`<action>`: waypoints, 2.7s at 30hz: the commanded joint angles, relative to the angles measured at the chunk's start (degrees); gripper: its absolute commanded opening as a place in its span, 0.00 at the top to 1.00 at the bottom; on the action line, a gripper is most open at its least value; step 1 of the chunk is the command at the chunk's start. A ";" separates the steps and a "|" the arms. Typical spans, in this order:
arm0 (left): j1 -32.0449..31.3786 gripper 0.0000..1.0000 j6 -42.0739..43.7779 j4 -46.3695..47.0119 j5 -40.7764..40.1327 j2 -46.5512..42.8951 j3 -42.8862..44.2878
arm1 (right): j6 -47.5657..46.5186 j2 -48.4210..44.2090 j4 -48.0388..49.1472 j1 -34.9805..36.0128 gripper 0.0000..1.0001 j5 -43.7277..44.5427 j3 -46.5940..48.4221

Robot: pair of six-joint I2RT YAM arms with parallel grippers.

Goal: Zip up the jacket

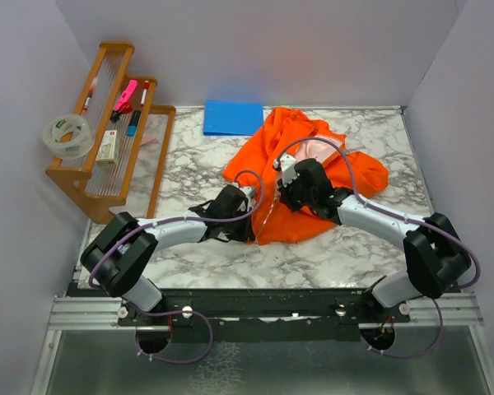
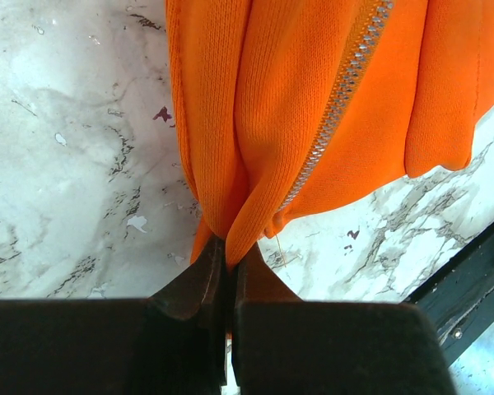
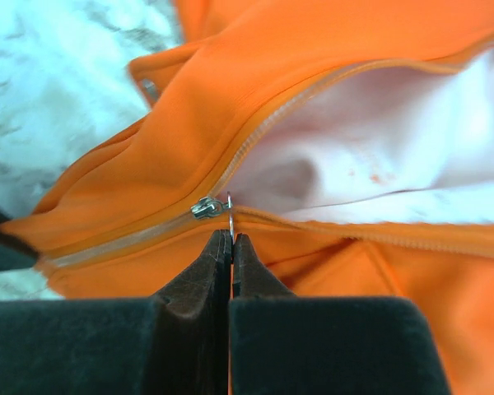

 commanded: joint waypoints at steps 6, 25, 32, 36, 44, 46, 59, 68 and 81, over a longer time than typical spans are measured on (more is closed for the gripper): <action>0.31 1.00 -0.15 -4.51 -0.83 -1.82 -1.88 | 0.39 -0.34 2.94 -0.20 1.00 23.25 5.58; 0.35 1.00 -4.84 -7.36 -7.05 -9.09 -6.97 | -6.17 6.15 -4.74 -8.28 1.00 21.44 23.13; 0.39 1.00 -7.54 -8.99 -12.06 -13.20 -8.12 | -8.83 9.73 -4.03 -12.91 1.00 22.72 29.30; 0.60 1.00 -8.29 -10.00 -13.28 -14.99 -8.27 | -10.16 12.13 -3.41 -15.62 1.00 23.06 32.82; 2.10 1.00 -9.24 -13.96 -16.80 -18.27 -7.84 | -11.80 16.64 -2.11 -20.57 1.00 23.28 38.22; 2.68 1.00 -9.07 -14.62 -17.07 -19.08 -7.87 | -11.88 17.54 -1.35 -21.80 1.00 23.74 39.75; 4.85 1.00 -6.00 -16.79 -16.70 -20.75 -5.64 | -12.78 22.58 1.90 -25.86 1.00 28.09 46.60; 7.86 1.00 -0.27 -17.36 -14.70 -16.26 0.96 | -11.85 25.43 0.84 -29.27 1.00 29.93 54.89; 22.27 0.01 6.17 -19.72 -8.09 -7.06 21.29 | -4.93 24.69 -8.24 -31.61 0.35 25.36 62.85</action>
